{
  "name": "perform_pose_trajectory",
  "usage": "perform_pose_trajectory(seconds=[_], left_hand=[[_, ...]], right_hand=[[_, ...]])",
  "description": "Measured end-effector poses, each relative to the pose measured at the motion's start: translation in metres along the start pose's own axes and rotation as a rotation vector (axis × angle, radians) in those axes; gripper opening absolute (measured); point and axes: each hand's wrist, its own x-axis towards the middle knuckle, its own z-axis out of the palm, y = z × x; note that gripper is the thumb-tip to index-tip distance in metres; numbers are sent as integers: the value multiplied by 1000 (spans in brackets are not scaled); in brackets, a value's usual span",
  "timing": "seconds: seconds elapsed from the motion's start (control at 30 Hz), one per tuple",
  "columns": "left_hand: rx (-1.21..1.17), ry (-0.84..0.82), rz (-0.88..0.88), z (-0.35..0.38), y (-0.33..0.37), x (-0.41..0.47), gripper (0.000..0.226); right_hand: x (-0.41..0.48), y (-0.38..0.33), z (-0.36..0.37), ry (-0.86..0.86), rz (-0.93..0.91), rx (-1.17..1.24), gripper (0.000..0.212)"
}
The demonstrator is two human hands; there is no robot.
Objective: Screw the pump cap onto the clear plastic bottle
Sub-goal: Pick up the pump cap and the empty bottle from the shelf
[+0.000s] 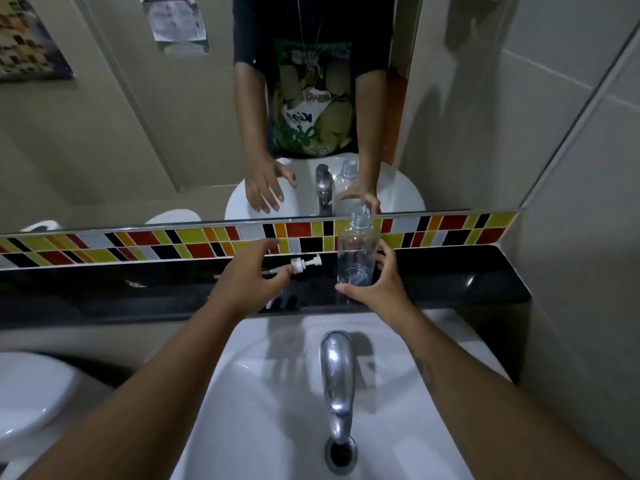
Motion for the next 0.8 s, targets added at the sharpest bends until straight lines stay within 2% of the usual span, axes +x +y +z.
perform_pose_trajectory(seconds=[0.17,0.33,0.5,0.7,0.8], left_hand=[[14,-15,-18,13,-7,13,65],[84,4,-21,25,-8,21,64],[157,8,2,35,-9,31,65],[258,-52,31,43,-13,41,68],[314,-71,56,45,-17,45,68]], right_hand=[[12,11,6,67,-89,23,122],[23,17,6,49,-127,-19,116],[26,21,7,75,-123,-64,103],[25,22,8,75,-142,-75,73],[26,22,7,84,-160,-86,71]])
